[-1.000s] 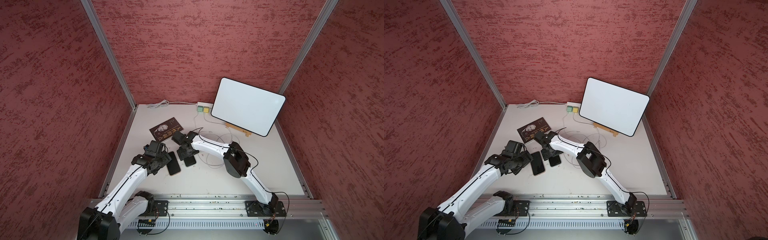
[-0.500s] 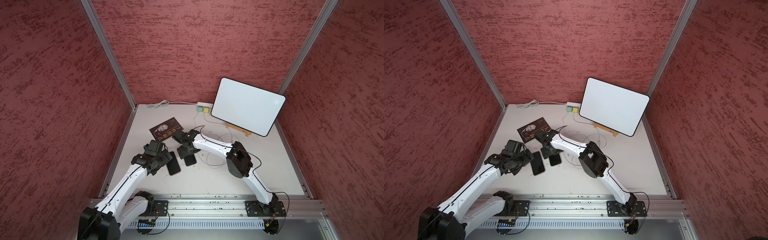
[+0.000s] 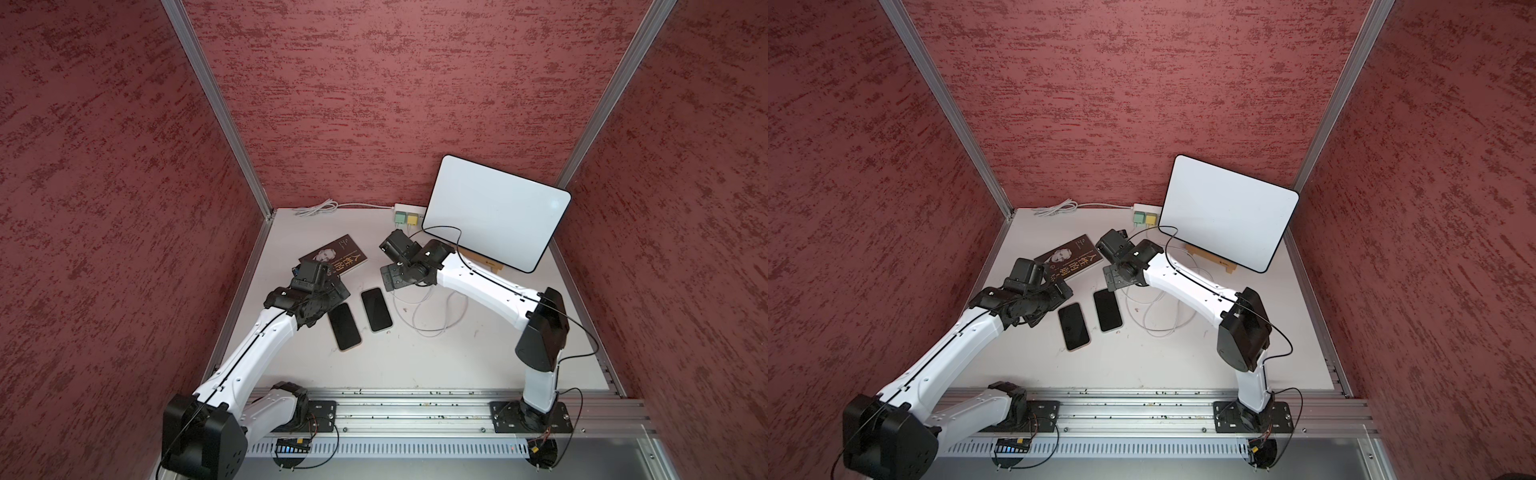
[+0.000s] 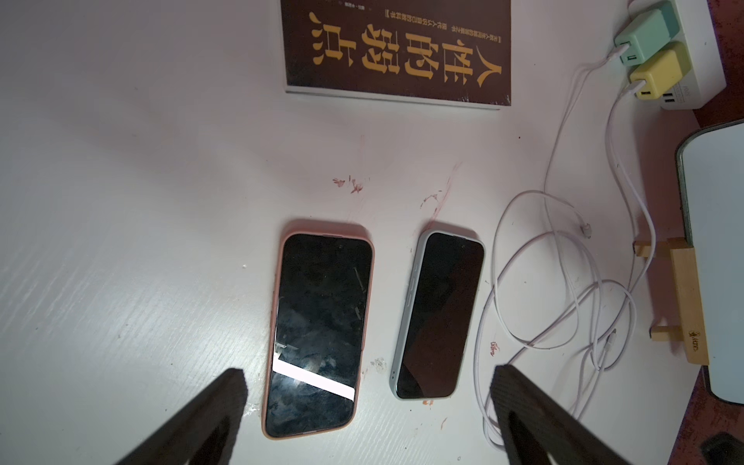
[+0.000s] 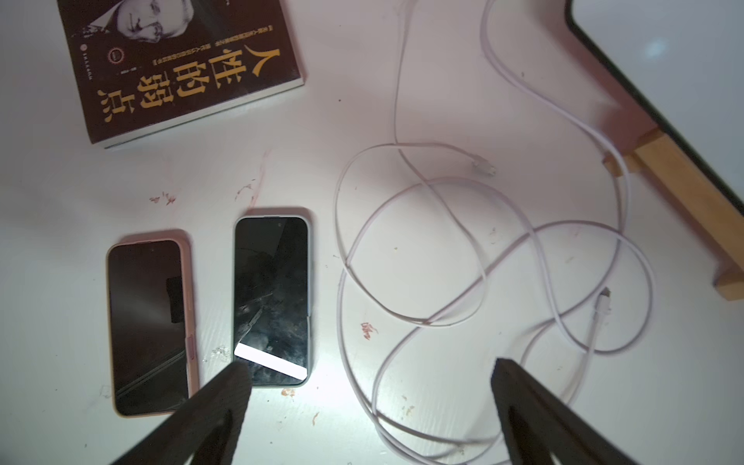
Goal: Unplug the charging cable from the phone
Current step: Reset both arms
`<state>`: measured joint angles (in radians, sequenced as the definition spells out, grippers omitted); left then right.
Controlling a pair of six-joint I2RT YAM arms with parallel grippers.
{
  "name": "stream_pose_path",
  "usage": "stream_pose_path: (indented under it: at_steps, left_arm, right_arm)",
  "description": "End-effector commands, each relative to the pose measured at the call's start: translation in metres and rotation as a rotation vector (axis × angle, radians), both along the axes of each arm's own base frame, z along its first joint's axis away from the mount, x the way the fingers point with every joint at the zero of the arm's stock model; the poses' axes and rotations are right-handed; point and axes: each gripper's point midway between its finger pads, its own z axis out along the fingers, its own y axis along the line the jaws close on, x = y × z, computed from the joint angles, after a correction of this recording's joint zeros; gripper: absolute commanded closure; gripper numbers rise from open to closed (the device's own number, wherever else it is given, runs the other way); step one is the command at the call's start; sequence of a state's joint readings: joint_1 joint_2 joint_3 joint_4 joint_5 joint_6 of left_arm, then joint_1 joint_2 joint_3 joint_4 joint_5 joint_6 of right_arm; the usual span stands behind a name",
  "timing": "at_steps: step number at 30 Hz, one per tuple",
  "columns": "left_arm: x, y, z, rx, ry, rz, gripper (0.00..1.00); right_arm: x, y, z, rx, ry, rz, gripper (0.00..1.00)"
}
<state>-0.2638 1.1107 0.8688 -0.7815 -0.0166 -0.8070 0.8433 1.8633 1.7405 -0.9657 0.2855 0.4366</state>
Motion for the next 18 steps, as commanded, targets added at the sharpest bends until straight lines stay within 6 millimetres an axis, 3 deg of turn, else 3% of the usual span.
stream_pose_path:
  at_steps: [1, 9, 13, 16, 18]
  left_arm:
    - [0.024, -0.004, 0.02, 0.04, -0.073, -0.063, 0.0]
    - [0.073, 0.01, 0.059, 0.227, -0.26, -0.116, 0.0]
    - [0.094, 0.024, 0.079, 0.287, -0.441, -0.131, 0.0]
    - [0.105, 0.047, 0.078, 0.36, -0.506, -0.124, 0.0]
    - [0.109, 0.066, 0.058, 0.41, -0.48, -0.119, 0.0]
  right_arm:
    - [0.021, -0.043, 0.036, 0.031, -0.174, -0.118, 0.01]
    - [0.028, -0.161, 0.063, -0.048, -0.528, -0.369, 0.02]
    - [0.024, -0.214, 0.062, -0.062, -0.645, -0.494, 0.02]
    - [0.017, -0.245, 0.057, -0.072, -0.716, -0.557, 0.02]
    - [0.015, -0.262, 0.053, -0.106, -0.767, -0.585, 0.02]
